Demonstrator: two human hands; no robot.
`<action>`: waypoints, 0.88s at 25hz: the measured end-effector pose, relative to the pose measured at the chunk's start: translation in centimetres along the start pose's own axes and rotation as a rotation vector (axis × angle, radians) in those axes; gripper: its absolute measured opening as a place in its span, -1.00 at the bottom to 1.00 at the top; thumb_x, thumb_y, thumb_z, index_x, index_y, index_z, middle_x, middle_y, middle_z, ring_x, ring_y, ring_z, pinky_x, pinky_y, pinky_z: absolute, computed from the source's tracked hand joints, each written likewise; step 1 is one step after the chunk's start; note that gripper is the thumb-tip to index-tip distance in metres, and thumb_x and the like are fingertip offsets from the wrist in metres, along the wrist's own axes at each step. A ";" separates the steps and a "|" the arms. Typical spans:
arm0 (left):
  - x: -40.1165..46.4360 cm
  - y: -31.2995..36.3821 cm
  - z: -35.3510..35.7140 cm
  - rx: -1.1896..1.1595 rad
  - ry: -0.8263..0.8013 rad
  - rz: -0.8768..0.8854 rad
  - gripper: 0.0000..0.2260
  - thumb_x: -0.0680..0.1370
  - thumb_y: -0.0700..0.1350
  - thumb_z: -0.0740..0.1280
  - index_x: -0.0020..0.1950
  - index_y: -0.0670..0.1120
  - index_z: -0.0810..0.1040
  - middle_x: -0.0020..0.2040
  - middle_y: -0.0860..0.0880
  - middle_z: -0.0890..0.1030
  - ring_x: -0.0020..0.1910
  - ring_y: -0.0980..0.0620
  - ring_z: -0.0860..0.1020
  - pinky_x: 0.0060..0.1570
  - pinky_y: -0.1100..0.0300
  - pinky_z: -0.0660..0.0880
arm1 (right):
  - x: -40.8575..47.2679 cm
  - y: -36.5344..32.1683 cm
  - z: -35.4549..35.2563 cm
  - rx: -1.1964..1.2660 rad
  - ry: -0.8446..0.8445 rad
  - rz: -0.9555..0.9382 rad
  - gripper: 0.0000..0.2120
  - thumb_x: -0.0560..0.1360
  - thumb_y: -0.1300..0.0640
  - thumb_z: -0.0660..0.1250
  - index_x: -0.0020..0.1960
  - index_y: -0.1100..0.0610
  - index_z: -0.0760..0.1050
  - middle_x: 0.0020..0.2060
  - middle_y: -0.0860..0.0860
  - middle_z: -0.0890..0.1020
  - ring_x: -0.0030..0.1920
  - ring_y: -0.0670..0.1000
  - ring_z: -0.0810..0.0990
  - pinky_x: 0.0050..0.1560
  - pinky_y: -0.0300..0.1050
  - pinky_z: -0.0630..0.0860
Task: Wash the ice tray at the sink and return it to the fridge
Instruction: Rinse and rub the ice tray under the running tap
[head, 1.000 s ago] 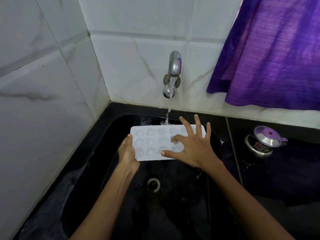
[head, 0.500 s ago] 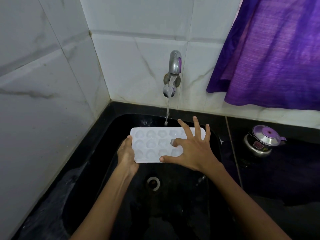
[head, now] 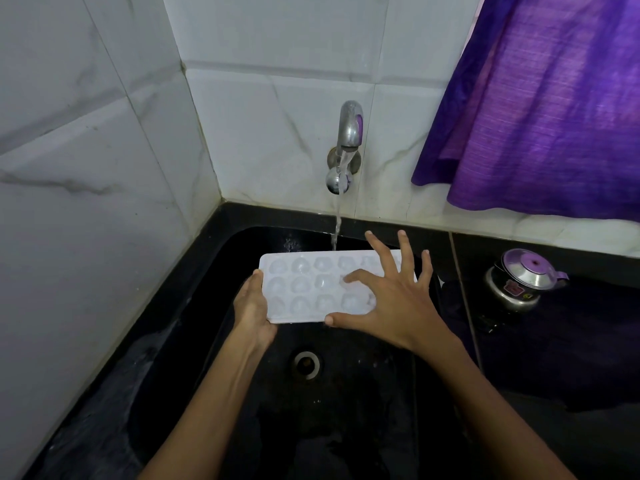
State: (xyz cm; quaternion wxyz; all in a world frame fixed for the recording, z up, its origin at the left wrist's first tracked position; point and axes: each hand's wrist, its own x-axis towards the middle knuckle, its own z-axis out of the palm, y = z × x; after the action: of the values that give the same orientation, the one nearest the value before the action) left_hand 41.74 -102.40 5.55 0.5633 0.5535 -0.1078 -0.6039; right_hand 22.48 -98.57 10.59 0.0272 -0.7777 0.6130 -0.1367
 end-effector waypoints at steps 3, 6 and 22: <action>0.1 0.0 0.1 -0.011 -0.001 0.009 -0.72 0.62 0.01 0.18 0.16 -0.13 0.53 0.07 -0.18 0.64 0.00 -0.21 0.63 0.00 -0.19 0.56 | -1.1 0.0 0.5 -0.043 0.021 -0.043 -0.31 0.13 -0.62 0.04 -0.02 -0.19 0.51 0.53 -0.09 -0.05 0.46 0.09 -0.41 0.28 0.14 -0.59; -0.2 0.0 0.4 -0.004 -0.005 0.013 -0.74 0.62 0.01 0.17 0.12 -0.13 0.54 0.05 -0.17 0.65 -0.01 -0.21 0.63 -0.01 -0.18 0.57 | -1.7 0.1 1.6 -0.061 0.035 -0.052 -0.39 0.19 -0.58 0.09 -0.06 -0.20 0.57 0.52 0.00 0.11 0.49 0.18 -0.24 0.34 0.22 -0.46; -1.0 0.0 0.8 0.020 -0.022 0.011 -0.75 0.63 0.01 0.15 0.05 -0.11 0.54 0.04 -0.17 0.64 0.00 -0.21 0.62 -0.03 -0.15 0.57 | -1.6 0.2 1.7 -0.112 0.114 -0.048 -0.34 0.17 -0.61 -0.02 -0.24 -0.17 0.61 0.49 0.02 0.24 0.48 0.20 -0.14 0.35 0.21 -0.42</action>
State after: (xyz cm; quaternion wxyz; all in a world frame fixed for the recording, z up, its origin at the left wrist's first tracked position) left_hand 40.89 -102.00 6.35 0.5598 0.5519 -0.1233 -0.6057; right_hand 22.39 -97.26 8.64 -0.0545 -0.7835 0.6013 -0.1466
